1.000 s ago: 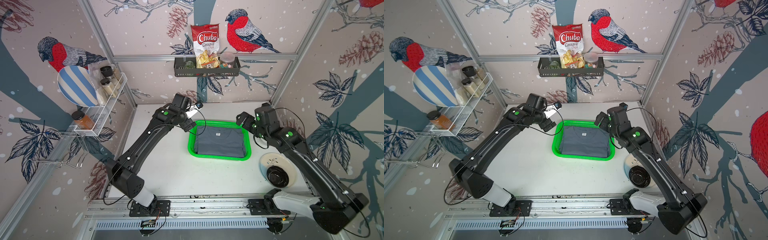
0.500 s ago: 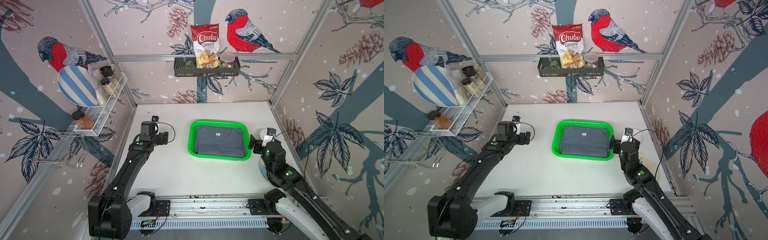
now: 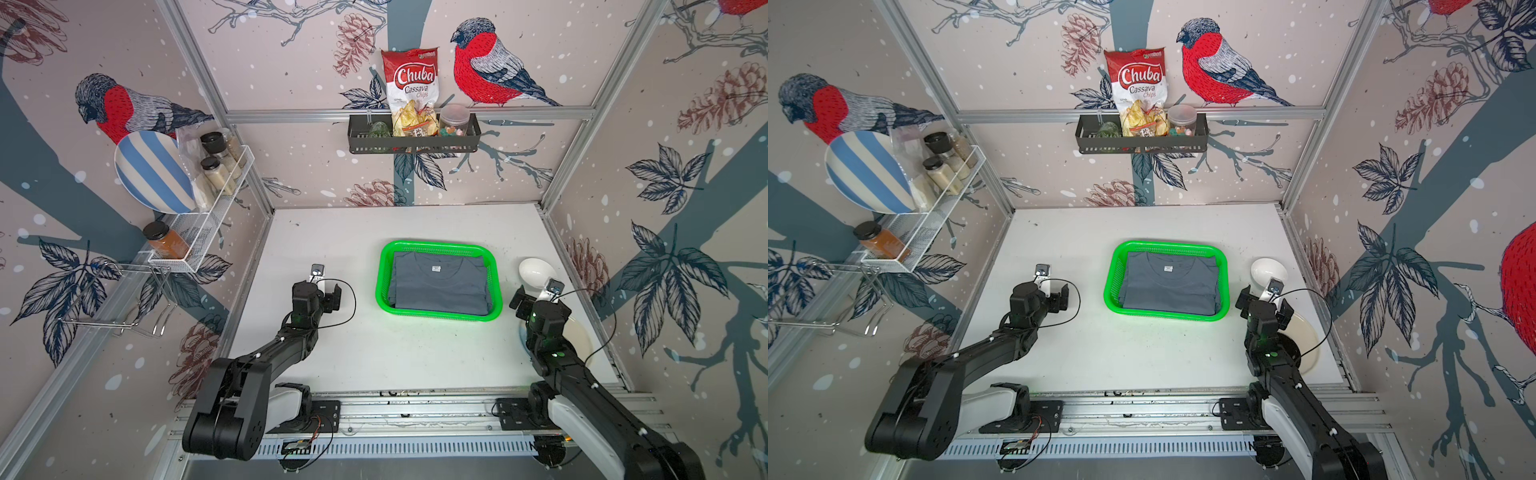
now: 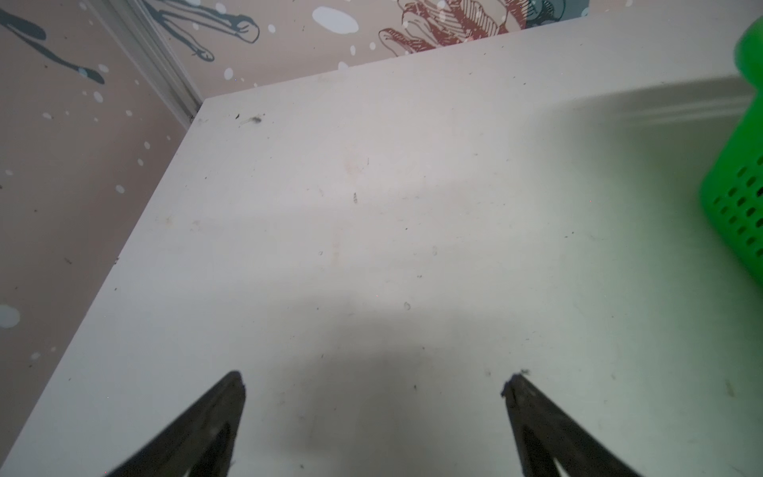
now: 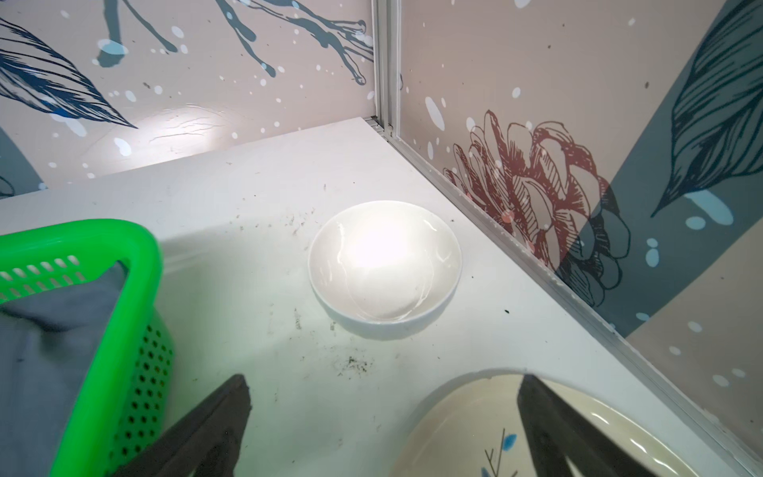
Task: Put the folded t-shirts into the basket
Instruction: Reset both arms
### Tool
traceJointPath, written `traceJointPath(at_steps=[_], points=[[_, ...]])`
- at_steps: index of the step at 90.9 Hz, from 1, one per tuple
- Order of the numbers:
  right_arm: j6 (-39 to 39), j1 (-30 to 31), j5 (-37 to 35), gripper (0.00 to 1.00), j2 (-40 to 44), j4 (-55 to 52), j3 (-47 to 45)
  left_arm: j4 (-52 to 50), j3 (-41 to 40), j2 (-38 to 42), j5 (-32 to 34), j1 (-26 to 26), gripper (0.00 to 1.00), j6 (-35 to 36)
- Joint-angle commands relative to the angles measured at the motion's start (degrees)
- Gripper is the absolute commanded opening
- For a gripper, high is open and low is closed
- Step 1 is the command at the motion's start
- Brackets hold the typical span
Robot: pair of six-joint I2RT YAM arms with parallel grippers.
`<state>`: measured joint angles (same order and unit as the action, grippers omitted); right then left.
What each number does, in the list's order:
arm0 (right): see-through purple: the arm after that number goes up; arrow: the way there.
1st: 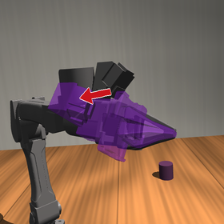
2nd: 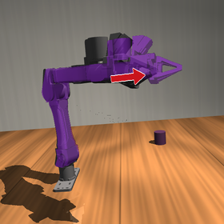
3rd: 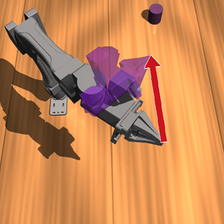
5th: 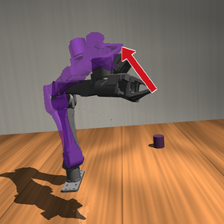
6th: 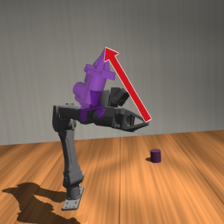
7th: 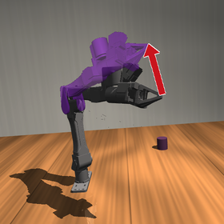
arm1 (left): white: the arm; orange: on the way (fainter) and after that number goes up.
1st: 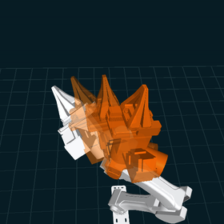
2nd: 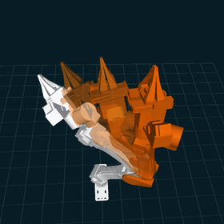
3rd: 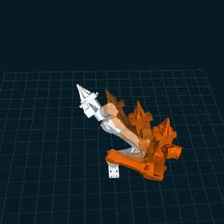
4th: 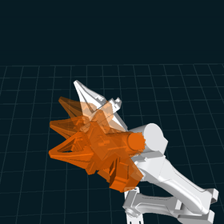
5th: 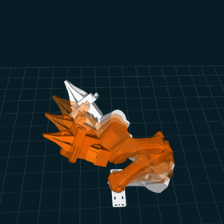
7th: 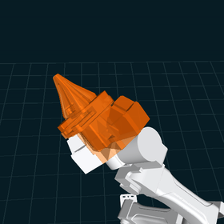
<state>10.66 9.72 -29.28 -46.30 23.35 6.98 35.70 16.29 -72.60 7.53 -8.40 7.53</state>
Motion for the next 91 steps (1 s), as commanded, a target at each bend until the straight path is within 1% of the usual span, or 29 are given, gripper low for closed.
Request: traceJointPath(at_steps=[1,6,10,15,22,25,28,31,33,34,37,41,43,47,53,57,61,69,73,78,87,91], points=[[-2.4,-2.0,5.5,1.00,-4.8,15.9,-1.3,15.6,1.1,-6.7,4.9,-2.6,0.97,3.5],[-4.4,-2.8,8.8,1.00,-7.3,19.7,-1.2,18.7,2.0,-10.7,9.9,-3.4,0.98,3.2],[-6.1,-3.4,11.2,1.00,-9.8,22.2,-1.1,15.7,3.1,-10.1,11.7,-3.5,0.98,2.3],[-7.6,-4.1,13.5,1.00,-13.2,26.3,-0.9,14.0,3.4,-9.5,11.9,-3.4,0.98,1.9],[-9.2,-5.5,16.9,1.00,-17.6,30.7,0.1,18.4,2.2,-10.9,13.0,-2.7,0.98,1.0],[-9.6,-5.8,17.9,1.00,-19.8,32.7,0.5,19.1,1.9,-11.2,13.0,-1.5,0.98,-0.2],[-9.2,-6.4,18.5,1.00,-22.1,33.9,1.5,20.2,1.3,-12.2,10.8,0.4,0.98,-2.0],[-7.6,-6.9,19.6,1.00,-23.7,33.6,2.7,25.2,0.3,-15.5,9.0,2.1,0.99,-3.4],[-7.0,-7.3,21.1,1.00,-24.7,34.2,3.2,30.5,-0.3,-17.8,9.0,2.4,0.99,-3.6],[-7.1,-7.4,21.7,1.00,-25.7,34.8,3.4,31.6,-0.3,-18.5,9.0,2.3,0.99,-3.6],[-7.7,-7.5,23.6,1.00,-28.3,35.9,4.2,28.2,0.3,-17.1,8.3,2.2,0.98,-3.5],[-8.3,-7.3,24.3,1.00,-30.9,35.5,5.2,19.2,2.5,-14.4,7.8,2.7,0.98,-4.2],[-8.5,-7.3,24.4,1.00,-32.7,36.5,5.3,18.7,3.1,-15.0,8.8,3.2,0.98,-4.9],[-8.6,-7.1,24.0,1.00,-36.7,40.1,5.2,21.8,3.7,-17.2,10.9,3.9,0.98,-6.6],[-8.6,-6.6,22.8,1.00,-42.3,46.8,6.0,17.2,4.3,-15.3,9.3,4.1,0.98,-6.7],[-8.6,-6.2,21.1,1.00,-40.8,41.4,7.7,18.2,4.3,-15.8,8.9,4.3,0.98,-6.7],[-8.3,-6.2,20.9,1.00,-38.6,34.0,9.6,20.2,4.1,-16.7,8.9,4.5,0.98,-6.8],[-8.4,-6.3,20.9,1.00,-41.4,37.6,9.8,16.5,5.7,-16.3,10.4,4.7,0.98,-7.9],[-8.4,-6.3,20.9,1.00,-40.8,35.1,10.5,15.6,6.1,-16.3,10.8,4.8,0.98,-8.2],[-8.3,-6.4,21.2,1.00,-39.4,31.1,11.8,15.8,6.0,-16.2,9.4,4.9,0.98,-7.7],[-7.9,-6.5,20.9,1.00,-39.9,27.8,13.4,14.9,6.5,-16.2,8.6,4.8,0.98,-7.3],[-7.9,-6.6,20.8,1.00,-40.0,28.2,13.3,14.9,6.4,-16.2,8.5,4.8,0.99,-7.3]])
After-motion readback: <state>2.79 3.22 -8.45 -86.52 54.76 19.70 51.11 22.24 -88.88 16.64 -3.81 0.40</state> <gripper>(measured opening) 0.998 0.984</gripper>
